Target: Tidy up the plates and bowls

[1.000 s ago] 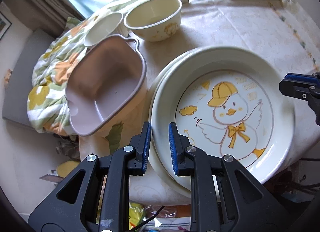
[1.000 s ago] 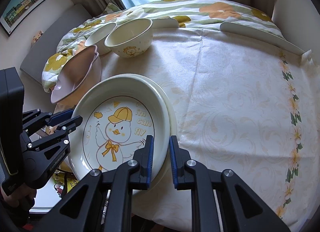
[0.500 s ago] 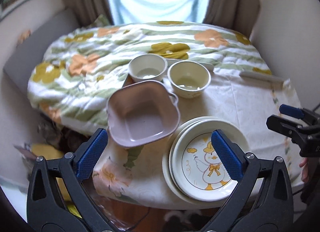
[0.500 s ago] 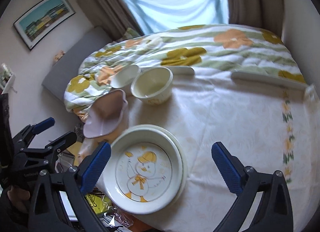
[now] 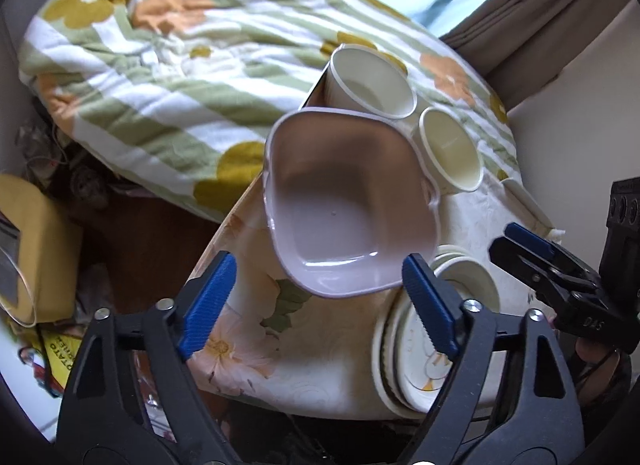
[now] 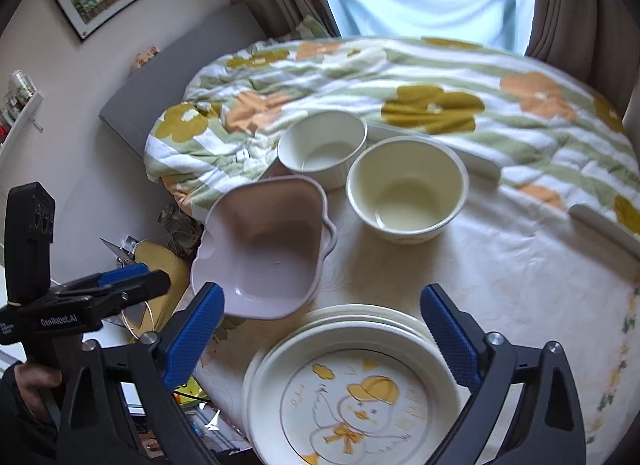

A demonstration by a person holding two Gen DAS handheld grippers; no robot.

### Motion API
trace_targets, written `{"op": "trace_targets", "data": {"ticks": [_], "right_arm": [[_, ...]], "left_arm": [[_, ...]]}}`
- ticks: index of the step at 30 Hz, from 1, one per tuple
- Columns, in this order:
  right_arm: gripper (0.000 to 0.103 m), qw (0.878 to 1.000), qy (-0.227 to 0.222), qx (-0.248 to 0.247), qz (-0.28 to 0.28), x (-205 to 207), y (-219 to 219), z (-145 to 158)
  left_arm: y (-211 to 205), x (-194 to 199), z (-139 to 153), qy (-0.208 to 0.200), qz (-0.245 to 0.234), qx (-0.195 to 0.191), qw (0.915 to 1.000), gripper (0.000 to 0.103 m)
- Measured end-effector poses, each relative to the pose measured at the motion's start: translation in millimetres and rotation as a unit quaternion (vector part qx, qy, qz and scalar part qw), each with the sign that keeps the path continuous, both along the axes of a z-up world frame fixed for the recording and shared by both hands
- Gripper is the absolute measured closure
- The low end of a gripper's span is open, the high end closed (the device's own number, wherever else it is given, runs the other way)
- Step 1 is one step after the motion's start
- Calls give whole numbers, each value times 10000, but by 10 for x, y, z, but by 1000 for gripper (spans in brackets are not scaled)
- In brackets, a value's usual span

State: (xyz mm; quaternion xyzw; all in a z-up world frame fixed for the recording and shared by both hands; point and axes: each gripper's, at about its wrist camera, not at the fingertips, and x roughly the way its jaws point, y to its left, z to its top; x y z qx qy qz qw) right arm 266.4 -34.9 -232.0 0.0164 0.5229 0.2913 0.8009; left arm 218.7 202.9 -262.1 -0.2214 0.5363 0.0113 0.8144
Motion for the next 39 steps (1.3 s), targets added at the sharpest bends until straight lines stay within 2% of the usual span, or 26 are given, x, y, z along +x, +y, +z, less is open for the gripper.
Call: {"op": "trace_targets", "data": {"ticks": [1,3,5,8,10,12,14,16,18,20,26,32,36,39], "right_arm": [[22,10000,83,-52,19,33,50,-74],[37,9994,305,-152,49,117,179,-265],[42,9988,475,-138,33,164,238,-385],[45,9979,614,-206,6,237,333,-529],[51,9974,672,-258,-1,260,369,-591],[58,9969,735,-294,-9,290,401,-650],[69,9965,764,-331,-18,320,414,-678],[77,9963,787,-340,5,342,403,-689],[89,9963,711,-481,39,343,424,-703],[91,9966,675,-478,40,338,417,-695],[91,9975,575,-413,-27,270,343,-623],[91,9993,319,-174,-50,96,210,-396],[91,9998,155,25,-84,-66,-18,-195],[91,9998,56,154,-127,-202,-288,-46]], "left_arm": [[19,54,-82,66,-43,-65,9999,29],[46,164,-246,219,-121,-183,9995,35],[64,253,-369,345,-204,-213,9990,46],[50,383,-515,494,-354,-121,9981,52],[36,444,-589,561,-421,-106,9975,58],[45,476,-612,577,-453,-79,9973,66],[43,511,-639,603,-436,26,9972,85],[35,545,-672,663,-451,150,9967,92],[40,561,-684,666,-479,238,9963,92],[42,560,-674,643,-514,291,9962,92],[-11,507,-529,462,-636,574,9953,92],[-147,346,-205,189,-646,833,9942,92],[-400,184,72,4,-673,1042,9923,92],[-647,33,259,-116,-682,1059,9920,92]]}}
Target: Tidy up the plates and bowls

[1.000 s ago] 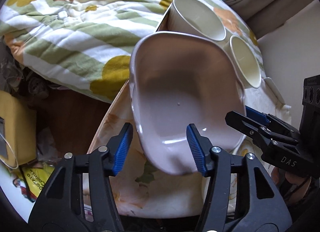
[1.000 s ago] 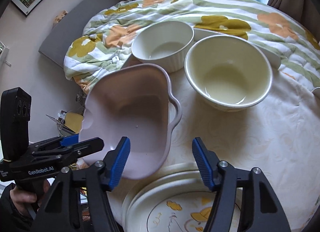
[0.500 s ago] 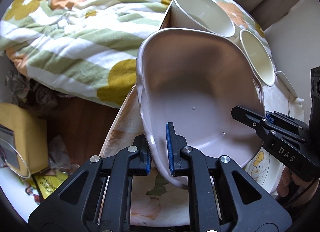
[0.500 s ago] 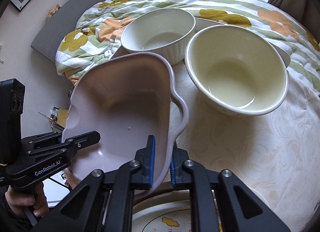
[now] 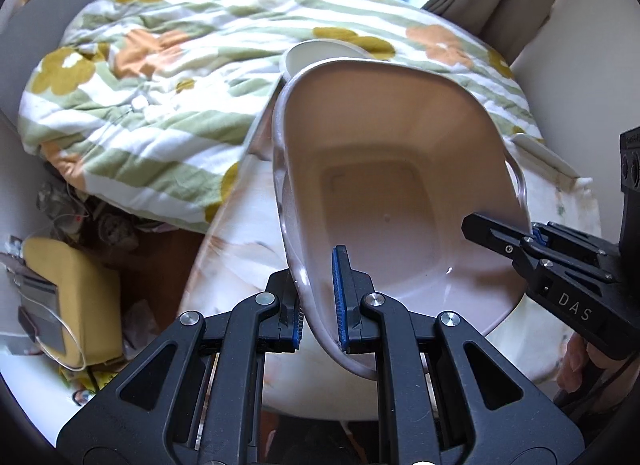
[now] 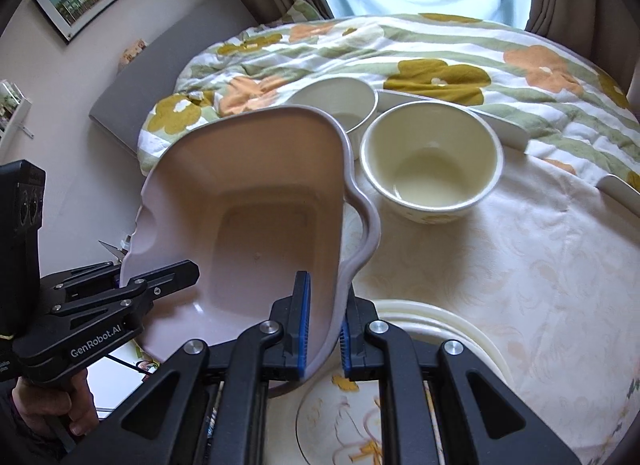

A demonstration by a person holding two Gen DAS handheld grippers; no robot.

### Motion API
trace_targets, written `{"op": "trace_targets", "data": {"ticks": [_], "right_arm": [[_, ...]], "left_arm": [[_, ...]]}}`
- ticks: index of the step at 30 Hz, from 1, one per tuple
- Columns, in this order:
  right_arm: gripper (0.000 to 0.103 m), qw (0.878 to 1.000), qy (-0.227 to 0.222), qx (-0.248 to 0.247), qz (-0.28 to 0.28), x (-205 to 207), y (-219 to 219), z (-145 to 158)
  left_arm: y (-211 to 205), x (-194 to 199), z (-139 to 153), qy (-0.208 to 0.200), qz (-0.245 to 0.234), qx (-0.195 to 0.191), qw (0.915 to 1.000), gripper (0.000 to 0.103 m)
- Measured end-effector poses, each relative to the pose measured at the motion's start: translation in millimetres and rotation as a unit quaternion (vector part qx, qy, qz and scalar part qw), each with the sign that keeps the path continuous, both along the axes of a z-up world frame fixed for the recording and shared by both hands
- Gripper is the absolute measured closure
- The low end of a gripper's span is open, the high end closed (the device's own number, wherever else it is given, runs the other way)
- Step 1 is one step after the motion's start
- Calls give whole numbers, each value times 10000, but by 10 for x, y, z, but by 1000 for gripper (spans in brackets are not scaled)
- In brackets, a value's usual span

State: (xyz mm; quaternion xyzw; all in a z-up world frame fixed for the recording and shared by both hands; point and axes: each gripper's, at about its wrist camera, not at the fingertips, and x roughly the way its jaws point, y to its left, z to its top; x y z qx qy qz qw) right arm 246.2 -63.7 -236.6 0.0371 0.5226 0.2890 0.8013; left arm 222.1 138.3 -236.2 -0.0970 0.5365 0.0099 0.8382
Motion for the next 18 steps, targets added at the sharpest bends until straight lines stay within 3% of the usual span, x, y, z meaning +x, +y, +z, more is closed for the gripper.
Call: {"op": "trace_targets", "data": {"ticks": [10,18], "right_arm": [[91,9982,-257,-33,-538,-594,-1192,332],[91,9910,-242,-233,-1299,-979,-2317,279]], "left_arm": [[-1321,-420,347,-216,-569,-179,9980,92],[-2498,-541,185,-100,-1299,-433,9905,92]]}}
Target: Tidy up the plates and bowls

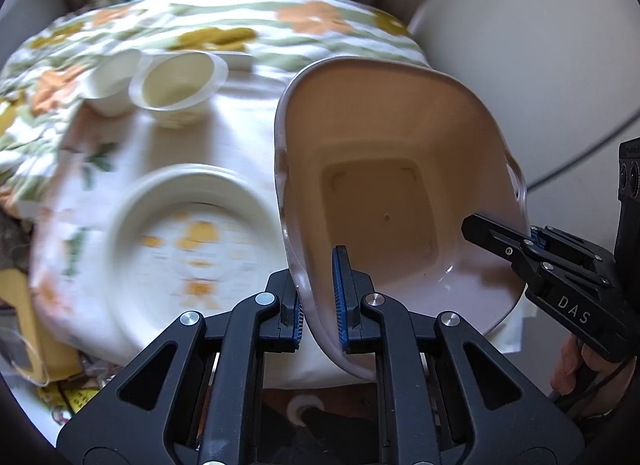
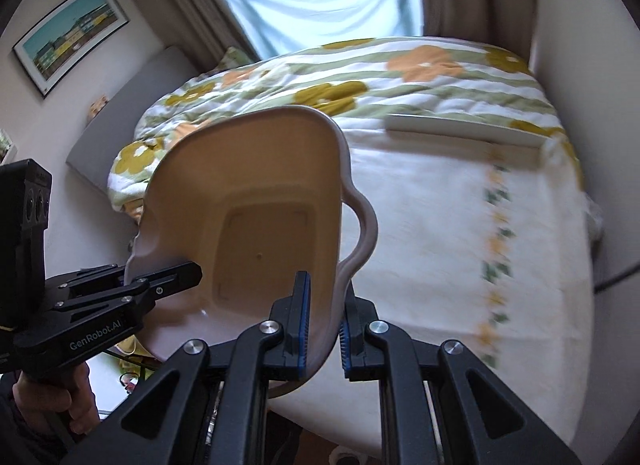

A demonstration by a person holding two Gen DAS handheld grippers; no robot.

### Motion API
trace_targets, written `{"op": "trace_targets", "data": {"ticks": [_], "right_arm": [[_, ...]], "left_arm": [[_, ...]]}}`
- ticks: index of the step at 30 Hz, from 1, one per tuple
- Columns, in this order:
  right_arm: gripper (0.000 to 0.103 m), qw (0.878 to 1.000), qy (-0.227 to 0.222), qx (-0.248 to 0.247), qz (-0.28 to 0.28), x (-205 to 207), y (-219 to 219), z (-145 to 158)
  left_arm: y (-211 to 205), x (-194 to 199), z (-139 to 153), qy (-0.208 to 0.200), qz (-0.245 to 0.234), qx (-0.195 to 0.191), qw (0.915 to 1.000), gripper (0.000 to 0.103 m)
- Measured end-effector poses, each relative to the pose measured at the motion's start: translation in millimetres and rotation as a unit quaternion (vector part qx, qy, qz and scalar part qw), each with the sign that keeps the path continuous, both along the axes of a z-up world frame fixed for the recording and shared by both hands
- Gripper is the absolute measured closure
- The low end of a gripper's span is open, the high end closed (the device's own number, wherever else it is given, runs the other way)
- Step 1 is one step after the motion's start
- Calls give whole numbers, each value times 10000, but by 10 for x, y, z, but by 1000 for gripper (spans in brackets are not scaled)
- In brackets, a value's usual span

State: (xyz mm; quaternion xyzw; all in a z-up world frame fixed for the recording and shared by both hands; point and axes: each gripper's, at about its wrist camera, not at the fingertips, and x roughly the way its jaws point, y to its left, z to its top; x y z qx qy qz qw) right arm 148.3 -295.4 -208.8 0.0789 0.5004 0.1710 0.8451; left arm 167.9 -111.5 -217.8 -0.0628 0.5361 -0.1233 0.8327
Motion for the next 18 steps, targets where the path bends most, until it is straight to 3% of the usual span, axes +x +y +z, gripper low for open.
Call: {"op": "trace_targets", "data": {"ticks": [9,18], "right_arm": [[91,9961,418,39,-770,-89,-797,-414],[91,9913,667,345,-1079,-124,-1079,-891]], "left_arm": [[-975,91,-485,373,-655,70,9971,92],[-1100,159,-863,516,-692,84,9962,92]]}}
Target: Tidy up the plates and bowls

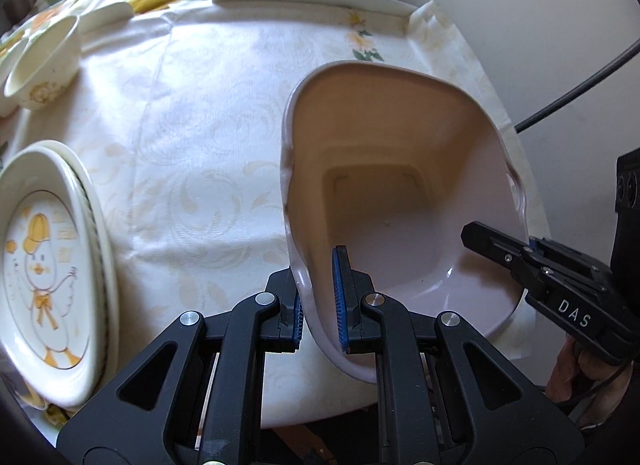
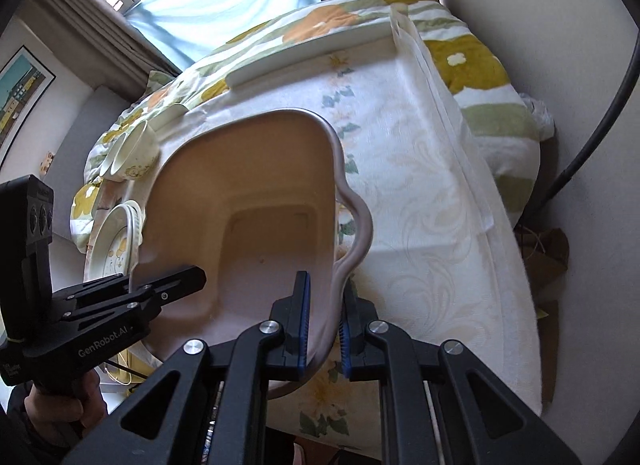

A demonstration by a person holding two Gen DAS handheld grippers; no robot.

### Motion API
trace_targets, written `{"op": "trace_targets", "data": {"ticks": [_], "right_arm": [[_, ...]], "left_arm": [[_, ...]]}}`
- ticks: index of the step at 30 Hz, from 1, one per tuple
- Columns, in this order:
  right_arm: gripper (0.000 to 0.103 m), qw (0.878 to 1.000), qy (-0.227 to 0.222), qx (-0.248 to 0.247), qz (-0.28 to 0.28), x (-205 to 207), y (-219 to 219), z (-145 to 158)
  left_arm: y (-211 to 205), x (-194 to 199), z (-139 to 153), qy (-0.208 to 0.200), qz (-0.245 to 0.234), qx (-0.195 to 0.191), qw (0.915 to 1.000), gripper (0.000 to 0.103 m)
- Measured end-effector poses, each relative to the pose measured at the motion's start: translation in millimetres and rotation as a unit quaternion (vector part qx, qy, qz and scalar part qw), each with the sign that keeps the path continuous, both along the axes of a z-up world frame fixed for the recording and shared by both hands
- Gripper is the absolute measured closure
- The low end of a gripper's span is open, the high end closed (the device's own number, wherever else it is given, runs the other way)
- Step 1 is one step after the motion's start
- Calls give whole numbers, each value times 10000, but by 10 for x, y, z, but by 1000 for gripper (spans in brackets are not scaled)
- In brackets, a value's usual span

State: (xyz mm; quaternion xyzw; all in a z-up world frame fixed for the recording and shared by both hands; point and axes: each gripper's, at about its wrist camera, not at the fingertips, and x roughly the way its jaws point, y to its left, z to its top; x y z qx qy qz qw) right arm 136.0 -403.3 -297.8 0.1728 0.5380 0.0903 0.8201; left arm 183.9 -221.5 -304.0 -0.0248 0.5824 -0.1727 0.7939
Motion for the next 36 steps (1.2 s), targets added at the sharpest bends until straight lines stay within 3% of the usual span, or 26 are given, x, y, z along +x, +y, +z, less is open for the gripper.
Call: {"op": "trace_targets", "data": {"ticks": [13,15,16,17,18,19,21,25,29,36], "right_arm": [[91,9995,-17,273,-172,-16,-56,-151],[91,9992,-16,361,-196,-20,-66,-156],[91,9989,-14,428,-213,-16,-79,-165],[91,9982,-18,532,-260,-15,-97,-173],[86,9976,-24,610,-313,-11,-112,-177],[81,9973,-23,650,-354,-13,-115,-176],[55,9965,-64,691,-456,-31,-139,-170],[54,9952,-107,730,-636,-58,-197,-118],[54,9955,-351,550,-684,-139,-238,141],[54,9938,-1086,176,-145,-167,-1,934]], "left_arm": [[-39,0,-83,-37,-42,258,9997,91],[-55,13,-98,1,-40,310,9995,80],[-63,12,-103,3,-39,333,9994,56],[-71,10,-97,-35,-17,365,9993,26],[-69,2,-79,-129,25,378,9992,19],[-62,-15,-45,-252,64,378,9989,17],[-88,8,-39,-229,28,388,9990,17],[-75,2,4,-201,7,447,9988,17],[52,-110,205,-284,92,468,9985,17],[540,-414,991,-949,526,537,9927,16]]}}
